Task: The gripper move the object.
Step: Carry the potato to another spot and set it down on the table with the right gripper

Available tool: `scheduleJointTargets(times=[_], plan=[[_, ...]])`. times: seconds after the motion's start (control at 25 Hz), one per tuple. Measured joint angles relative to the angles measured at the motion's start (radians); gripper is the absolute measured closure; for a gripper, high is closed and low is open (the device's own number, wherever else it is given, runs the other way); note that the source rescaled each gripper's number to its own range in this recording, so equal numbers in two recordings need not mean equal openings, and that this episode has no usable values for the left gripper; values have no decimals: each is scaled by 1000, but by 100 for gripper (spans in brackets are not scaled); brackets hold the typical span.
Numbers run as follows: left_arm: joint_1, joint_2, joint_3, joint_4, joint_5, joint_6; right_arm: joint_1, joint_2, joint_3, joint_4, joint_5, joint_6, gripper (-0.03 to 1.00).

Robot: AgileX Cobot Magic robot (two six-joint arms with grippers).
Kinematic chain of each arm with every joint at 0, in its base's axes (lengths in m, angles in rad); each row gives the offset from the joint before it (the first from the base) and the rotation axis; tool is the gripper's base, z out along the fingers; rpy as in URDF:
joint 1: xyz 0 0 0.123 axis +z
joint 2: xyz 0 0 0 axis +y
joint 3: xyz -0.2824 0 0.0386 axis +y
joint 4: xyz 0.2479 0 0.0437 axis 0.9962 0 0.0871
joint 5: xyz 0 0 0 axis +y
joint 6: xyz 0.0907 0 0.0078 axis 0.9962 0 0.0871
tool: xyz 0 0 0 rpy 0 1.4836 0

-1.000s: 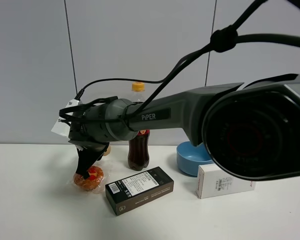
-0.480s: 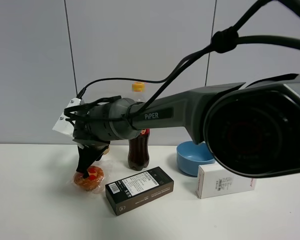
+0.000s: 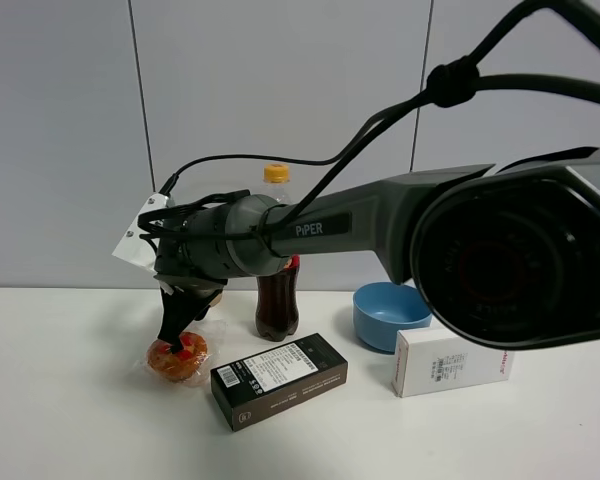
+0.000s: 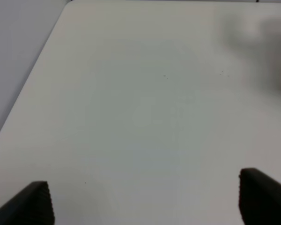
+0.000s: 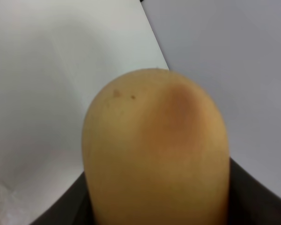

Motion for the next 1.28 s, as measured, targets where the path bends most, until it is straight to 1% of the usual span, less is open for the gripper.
scheduleJointTargets(times=[0.08,0.2,0.24,0.52,0.92,1.0,1.16,1.28], plan=[[0,0,0,0,0,0,0,0,0,1,0,0,67],[0,0,0,0,0,0,0,0,0,1,0,0,57],[0,0,0,0,0,0,0,0,0,1,0,0,56],[0,0,0,0,0,0,0,0,0,20,18,7,52],[0,0,0,0,0,0,1,0,0,27,29,7,51],[0,0,0,0,0,0,3,0,0,27,30,7,49],[0,0,0,0,0,0,4,0,0,27,39,15,36],[0,0,0,0,0,0,4,0,0,27,57,25,31]])
